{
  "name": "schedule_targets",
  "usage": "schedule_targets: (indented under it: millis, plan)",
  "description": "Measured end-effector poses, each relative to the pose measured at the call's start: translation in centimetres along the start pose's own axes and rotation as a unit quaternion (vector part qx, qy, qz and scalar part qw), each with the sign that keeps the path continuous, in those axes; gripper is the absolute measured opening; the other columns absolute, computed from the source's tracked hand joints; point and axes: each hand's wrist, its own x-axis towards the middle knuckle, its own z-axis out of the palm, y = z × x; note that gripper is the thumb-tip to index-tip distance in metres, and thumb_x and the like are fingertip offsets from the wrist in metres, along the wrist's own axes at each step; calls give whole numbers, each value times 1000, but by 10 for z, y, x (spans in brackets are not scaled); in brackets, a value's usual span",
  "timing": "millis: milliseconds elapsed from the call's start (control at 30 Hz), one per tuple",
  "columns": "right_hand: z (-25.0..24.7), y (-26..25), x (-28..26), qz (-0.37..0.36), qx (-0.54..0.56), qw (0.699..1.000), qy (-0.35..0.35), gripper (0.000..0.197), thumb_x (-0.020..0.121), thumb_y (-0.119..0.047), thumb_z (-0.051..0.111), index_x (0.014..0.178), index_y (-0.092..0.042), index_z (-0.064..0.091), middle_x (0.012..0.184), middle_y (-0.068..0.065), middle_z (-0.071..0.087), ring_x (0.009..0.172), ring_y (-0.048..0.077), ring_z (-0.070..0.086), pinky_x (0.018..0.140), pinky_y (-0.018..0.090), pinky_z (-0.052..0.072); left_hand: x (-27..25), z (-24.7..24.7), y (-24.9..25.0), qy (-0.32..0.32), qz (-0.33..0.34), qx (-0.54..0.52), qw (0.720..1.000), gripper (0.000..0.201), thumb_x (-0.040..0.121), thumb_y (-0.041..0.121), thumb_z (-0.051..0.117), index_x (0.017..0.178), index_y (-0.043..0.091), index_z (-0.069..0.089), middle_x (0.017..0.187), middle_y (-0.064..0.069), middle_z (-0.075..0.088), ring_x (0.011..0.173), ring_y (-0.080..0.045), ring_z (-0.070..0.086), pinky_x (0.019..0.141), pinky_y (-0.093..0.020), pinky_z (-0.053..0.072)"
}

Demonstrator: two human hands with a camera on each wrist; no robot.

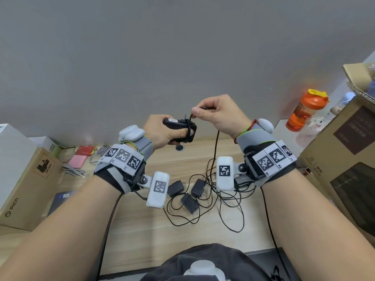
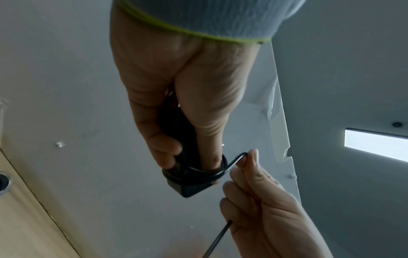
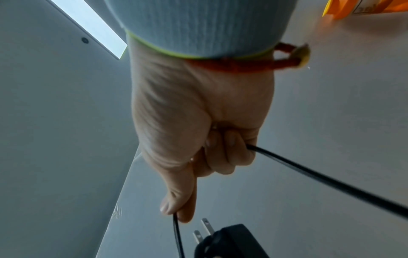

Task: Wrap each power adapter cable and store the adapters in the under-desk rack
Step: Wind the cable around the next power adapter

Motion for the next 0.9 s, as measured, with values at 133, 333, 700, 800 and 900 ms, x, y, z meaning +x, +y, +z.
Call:
schedule_targets:
  millis: [133, 333, 700, 800, 900]
  plan:
    - [-2, 6, 4, 5, 11, 999, 34, 14, 90, -15, 69, 76, -16, 69, 70, -6, 68, 71, 6, 60, 80, 24, 50, -6, 1, 7, -31, 12, -7, 999, 28, 68, 9, 87, 77, 6, 61, 71, -10, 66, 55, -21, 65, 54, -28, 55]
    - [4, 7, -3, 20, 27, 999, 36, 19, 96, -10, 59, 77, -8, 62, 45, -20, 53, 42, -3, 46, 49, 7, 35, -13, 0, 14, -68, 26, -32, 997, 30, 69, 8, 85, 85, 1, 60, 70, -13, 65, 55, -25, 60, 57, -32, 56]
    - [23, 17, -9, 75, 2, 997, -29, 28, 101, -24, 53, 84, -6, 66, 43, -17, 39, 40, 0, 36, 45, 10, 30, -9, -1, 23, -11, 36, -149, 988, 26, 79, 17, 79, 92, 4, 60, 74, -13, 66, 55, -19, 59, 53, -21, 48]
    - [29, 13, -15, 62, -36, 996, -59, 28, 102, -22, 51, 103, -5, 72, 37, -18, 40, 40, -3, 43, 46, 9, 31, -2, -4, 22, 34, 21, -179, 983, 31, 77, 19, 81, 95, 4, 60, 75, -10, 65, 56, -18, 59, 55, -21, 49]
    - [34, 11, -17, 53, -50, 995, -64, 26, 100, -22, 54, 108, -6, 73, 41, -18, 43, 44, -2, 41, 51, 9, 29, 3, -8, 18, 68, 13, -172, 983, 29, 75, 19, 83, 88, 7, 59, 73, -7, 65, 56, -19, 60, 56, -21, 51]
